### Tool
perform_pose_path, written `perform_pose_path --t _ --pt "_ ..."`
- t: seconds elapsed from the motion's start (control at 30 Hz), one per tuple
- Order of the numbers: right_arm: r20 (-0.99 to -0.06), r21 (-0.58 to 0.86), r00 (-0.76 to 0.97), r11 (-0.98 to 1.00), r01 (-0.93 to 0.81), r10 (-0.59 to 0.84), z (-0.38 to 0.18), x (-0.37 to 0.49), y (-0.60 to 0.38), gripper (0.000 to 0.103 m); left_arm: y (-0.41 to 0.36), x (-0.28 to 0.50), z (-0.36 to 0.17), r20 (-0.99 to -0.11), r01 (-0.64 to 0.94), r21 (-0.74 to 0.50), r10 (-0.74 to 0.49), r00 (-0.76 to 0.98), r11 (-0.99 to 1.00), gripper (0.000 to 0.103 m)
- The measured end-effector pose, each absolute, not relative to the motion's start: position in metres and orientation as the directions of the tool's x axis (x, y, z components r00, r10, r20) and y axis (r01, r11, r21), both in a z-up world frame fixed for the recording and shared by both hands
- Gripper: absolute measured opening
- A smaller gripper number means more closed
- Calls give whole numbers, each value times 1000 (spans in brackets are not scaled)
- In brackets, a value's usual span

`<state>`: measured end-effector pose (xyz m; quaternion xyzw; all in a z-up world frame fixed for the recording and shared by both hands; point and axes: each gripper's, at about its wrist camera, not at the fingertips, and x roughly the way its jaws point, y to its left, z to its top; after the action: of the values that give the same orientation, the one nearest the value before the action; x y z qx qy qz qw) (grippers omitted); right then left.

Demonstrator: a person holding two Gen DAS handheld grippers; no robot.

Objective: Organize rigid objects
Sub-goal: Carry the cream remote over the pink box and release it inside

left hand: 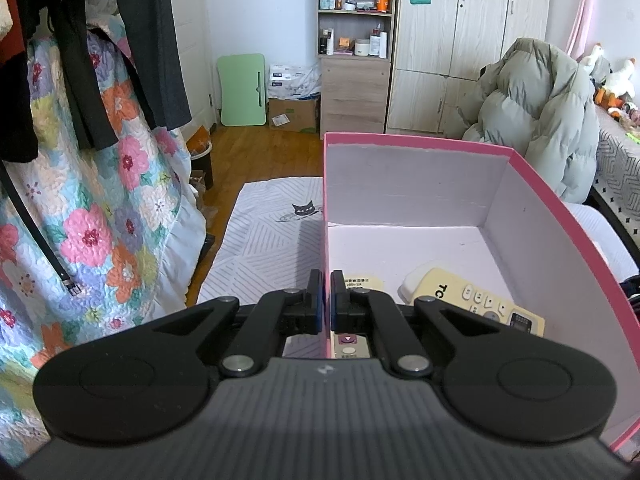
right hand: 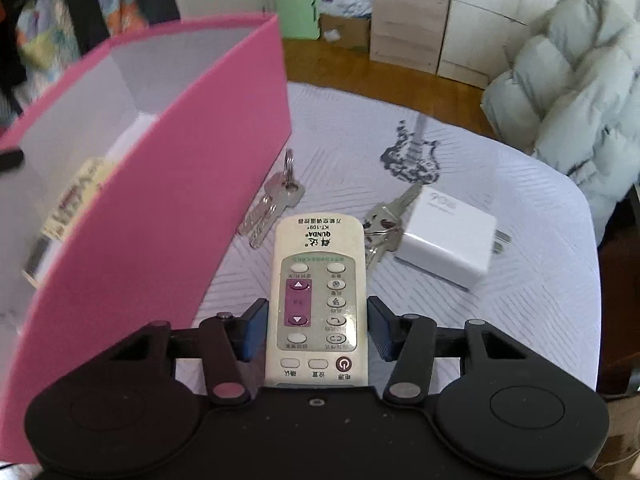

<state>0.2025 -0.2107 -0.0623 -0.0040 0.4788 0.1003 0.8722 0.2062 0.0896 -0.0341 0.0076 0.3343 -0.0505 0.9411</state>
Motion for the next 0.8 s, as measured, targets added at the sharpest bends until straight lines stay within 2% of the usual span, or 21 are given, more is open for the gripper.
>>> perform_pose_path --t 0.2,0.5,0.67,0.8 --pt "-733 125 644 974 -187 217 -10 165 -213 57 89 205 -35 -629 99 -17 -87 772 995 3" --pt "-641 46 739 972 -230 206 45 150 -203 57 84 204 -34 -626 108 37 -61 777 993 2" --pt "-575 38 763 941 -336 296 81 145 -187 58 82 205 -34 -627 112 56 -52 778 992 2" --pt "-559 52 734 900 -432 384 92 149 -166 58 82 205 -33 -626 112 55 -53 778 992 2"
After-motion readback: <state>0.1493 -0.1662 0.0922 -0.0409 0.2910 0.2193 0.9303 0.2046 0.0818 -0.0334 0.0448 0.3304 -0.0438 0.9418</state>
